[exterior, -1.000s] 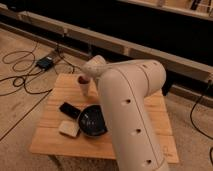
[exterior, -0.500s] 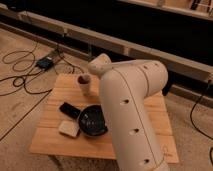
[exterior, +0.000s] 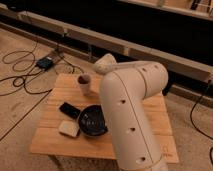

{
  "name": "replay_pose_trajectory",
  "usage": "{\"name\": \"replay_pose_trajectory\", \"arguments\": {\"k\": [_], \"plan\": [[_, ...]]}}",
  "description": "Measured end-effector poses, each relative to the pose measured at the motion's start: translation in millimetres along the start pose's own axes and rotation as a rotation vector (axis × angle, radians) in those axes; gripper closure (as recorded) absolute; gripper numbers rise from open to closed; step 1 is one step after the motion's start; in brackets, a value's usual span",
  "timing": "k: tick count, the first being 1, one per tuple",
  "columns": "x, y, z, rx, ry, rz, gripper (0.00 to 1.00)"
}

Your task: Stand the bottle upright

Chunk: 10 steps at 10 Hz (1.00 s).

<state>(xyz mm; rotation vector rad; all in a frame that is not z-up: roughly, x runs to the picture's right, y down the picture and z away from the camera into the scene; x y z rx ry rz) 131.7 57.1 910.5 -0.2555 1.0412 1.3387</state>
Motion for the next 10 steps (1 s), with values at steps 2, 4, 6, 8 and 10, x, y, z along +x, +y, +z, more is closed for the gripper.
{"name": "replay_pose_trajectory", "arguments": {"k": [2,4,6,8,10], "plan": [[-10,-15,1,0.030,-0.018,0.020,0.35],[-16,-19,-2,0.048,-0.034,0.024,0.35],[-20,-21,-9,0.051,-0.053,0.048,0.35],[-21,-18,-21,0.030,-0.074,0.080,0.35],[-21,-13,-37,-0.013,-0.099,0.114,0.35]]}}
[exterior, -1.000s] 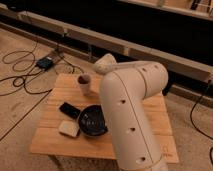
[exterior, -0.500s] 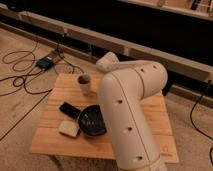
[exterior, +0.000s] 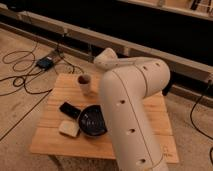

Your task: Stand the bottle upright

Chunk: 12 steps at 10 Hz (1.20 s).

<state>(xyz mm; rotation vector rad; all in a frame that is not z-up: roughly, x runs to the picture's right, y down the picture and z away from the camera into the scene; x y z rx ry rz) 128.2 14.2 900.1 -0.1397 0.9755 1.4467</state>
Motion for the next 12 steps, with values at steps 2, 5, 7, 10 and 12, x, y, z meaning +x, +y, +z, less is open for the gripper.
{"name": "replay_pose_trajectory", "arguments": {"k": [2,5,7,10,12], "plan": [[1,5,-14,-0.049,-0.020,0.038,0.35],[13,10,-23,-0.122,-0.011,0.107,0.35],[18,12,-25,-0.168,-0.006,0.162,0.35],[13,9,-28,-0.230,-0.025,0.272,0.35],[4,2,-25,-0.263,-0.041,0.375,0.35]]}}
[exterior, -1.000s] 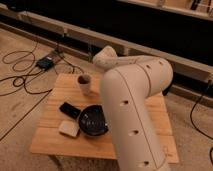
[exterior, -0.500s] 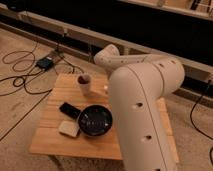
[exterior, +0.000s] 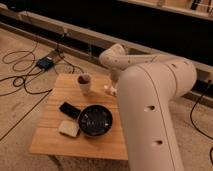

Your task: Stand the bottle upright

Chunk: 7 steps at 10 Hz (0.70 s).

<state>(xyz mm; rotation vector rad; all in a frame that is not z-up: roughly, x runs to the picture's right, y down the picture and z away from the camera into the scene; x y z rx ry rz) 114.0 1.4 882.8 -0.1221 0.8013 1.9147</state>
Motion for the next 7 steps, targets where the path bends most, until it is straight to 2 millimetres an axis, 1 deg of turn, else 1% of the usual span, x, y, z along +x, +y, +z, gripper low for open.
{"name": "replay_pose_trajectory", "arguments": {"k": [3,5,7], "plan": [[-15,-2,6,-0.034,-0.022,0.122,0.35],[-22,0,11,-0.050,-0.032,0.162,0.35],[-30,3,20,-0.067,-0.041,0.198,0.35]]}}
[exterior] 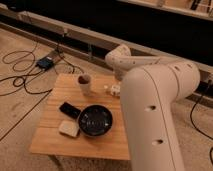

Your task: Stand the bottle upright

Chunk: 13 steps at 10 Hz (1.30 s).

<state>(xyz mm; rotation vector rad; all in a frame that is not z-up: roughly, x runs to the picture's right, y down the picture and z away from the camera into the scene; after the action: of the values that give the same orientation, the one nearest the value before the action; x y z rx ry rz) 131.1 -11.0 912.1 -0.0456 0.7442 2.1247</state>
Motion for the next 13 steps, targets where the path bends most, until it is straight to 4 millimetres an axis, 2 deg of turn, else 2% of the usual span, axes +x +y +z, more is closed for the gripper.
{"name": "replay_pose_trajectory", "arguments": {"k": [2,13], "plan": [[-3.6,1.4,13.7,-0.006,0.000,0.030,0.35],[-3.7,1.3,14.2,-0.005,0.000,0.032,0.35]]}}
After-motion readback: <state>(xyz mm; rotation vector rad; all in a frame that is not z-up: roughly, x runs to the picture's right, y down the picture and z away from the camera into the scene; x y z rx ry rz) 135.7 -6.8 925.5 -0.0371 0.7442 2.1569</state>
